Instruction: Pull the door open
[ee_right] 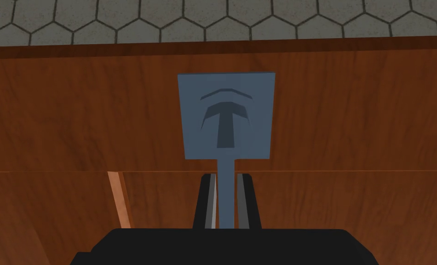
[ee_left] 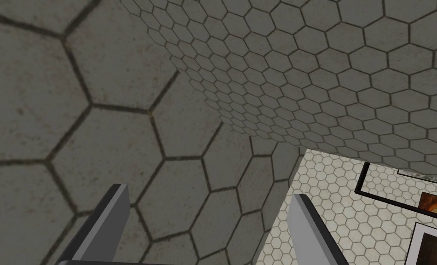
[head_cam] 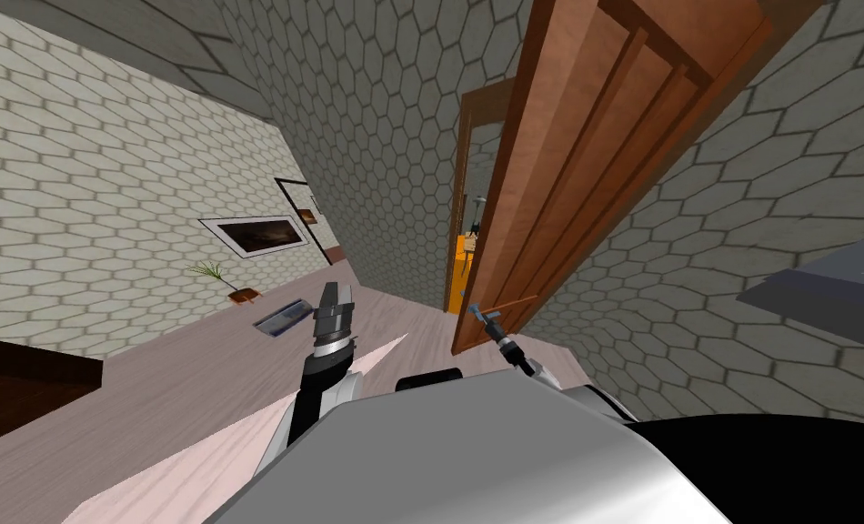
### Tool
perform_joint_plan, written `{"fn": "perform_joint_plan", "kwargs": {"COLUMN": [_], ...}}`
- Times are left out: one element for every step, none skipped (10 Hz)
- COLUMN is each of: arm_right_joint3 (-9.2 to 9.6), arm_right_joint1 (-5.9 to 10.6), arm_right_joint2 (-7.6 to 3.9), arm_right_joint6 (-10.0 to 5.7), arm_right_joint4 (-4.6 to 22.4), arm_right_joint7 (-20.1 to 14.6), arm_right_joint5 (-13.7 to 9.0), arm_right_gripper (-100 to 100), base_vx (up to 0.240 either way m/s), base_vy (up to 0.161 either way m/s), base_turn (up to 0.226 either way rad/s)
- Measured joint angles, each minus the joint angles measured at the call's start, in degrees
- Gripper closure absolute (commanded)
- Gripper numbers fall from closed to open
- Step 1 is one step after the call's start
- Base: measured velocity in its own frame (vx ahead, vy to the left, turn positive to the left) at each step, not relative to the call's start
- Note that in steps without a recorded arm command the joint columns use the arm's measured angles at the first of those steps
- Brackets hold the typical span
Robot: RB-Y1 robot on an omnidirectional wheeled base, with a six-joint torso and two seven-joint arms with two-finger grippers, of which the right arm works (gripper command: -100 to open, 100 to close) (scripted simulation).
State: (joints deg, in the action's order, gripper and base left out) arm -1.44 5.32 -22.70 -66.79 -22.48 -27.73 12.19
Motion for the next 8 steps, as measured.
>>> {"fn": "perform_joint_plan", "kwargs": {"arm_right_joint3": [-0.51,-0.88,-0.89,-0.84,-0.99,-1.39,-1.68,-2.02], "arm_right_joint1": [0.35,-1.85,-2.04,-2.06,-1.88,-2.31,-2.13,-3.57], "arm_right_joint2": [-0.64,-0.89,-0.89,-0.89,-1.05,-1.4,-1.72,-1.79], "arm_right_joint6": [-1.6,-0.92,-0.88,-1.2,-1.95,-2.65,-3.61,-3.35], "arm_right_joint4": [2.0,-0.9,-0.8,-0.2,1.1,1.4,2.4,0.5], "arm_right_joint7": [0.0,-0.4,-0.5,-0.5,-0.5,-0.5,-0.6,-0.8], "arm_right_joint5": [-0.3,-0.5,-0.4,-0.4,-0.4,-0.6,-0.8,-1.0], "arm_right_gripper": [100,100,100,100,100,100,100,100], "base_vx": [-0.212,-0.143,-0.052,-0.042,-0.117,-0.145,-0.152,-0.125], "base_vy": [-0.101,-0.063,-0.007,-0.01,-0.06,-0.081,-0.09,-0.065], "base_turn": [0.297,0.079,-0.041,0.069,0.257,0.294,0.27,0.11]}}
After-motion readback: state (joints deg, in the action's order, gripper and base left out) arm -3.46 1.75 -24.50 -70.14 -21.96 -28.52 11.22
